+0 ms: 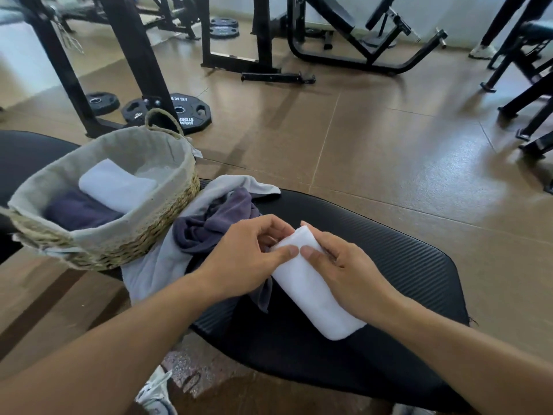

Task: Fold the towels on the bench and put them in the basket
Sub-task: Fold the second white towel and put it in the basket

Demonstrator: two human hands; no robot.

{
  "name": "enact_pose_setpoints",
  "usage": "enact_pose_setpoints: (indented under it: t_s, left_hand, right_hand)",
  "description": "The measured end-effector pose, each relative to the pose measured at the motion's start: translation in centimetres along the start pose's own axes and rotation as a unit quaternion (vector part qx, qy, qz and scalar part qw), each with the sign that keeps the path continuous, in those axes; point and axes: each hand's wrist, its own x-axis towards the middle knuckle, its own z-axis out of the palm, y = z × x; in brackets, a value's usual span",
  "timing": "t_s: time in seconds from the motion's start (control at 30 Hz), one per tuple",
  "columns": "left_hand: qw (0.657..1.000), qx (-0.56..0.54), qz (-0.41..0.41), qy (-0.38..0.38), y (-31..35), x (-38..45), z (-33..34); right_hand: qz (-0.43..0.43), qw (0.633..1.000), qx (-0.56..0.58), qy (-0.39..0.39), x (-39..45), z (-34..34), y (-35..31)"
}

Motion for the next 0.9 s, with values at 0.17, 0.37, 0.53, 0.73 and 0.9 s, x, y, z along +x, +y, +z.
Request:
enact_pose_setpoints:
  t_s: [0.17, 0.37, 0.53, 0.73, 0.9]
  left_hand:
    - [1.000, -0.013, 0.002, 0.006, -0.8, -1.6, -0.7]
    - [0.997, -0.048, -0.022, 0.061, -1.2, -3.2, -1.8]
    - [0.994, -0.046, -0.040, 0.091, -2.3, -4.2, -2.7]
    - [0.978, 0.015, 0.042, 0.204, -0.6, -3.8, -8.2]
    - [0.912, 0.204, -0.086, 0.346, -3.0, -2.6, -14.7]
  right_hand:
    - [-0.008, 0.996, -0.070, -0.048, 0.5, 0.7, -1.0]
    - [-0.015, 0.999, -0.041, -0.029, 1.5, 1.2, -2.1]
    - [-0.032, 0.998, -0.018, -0.050, 1.4, 2.8, -3.0]
    - [-0.089, 0.996, -0.012, 0.007, 3.2, 2.8, -8.8]
    - [-0.166, 0.986, 0.008, 0.029, 11.7, 5.3, -15.8]
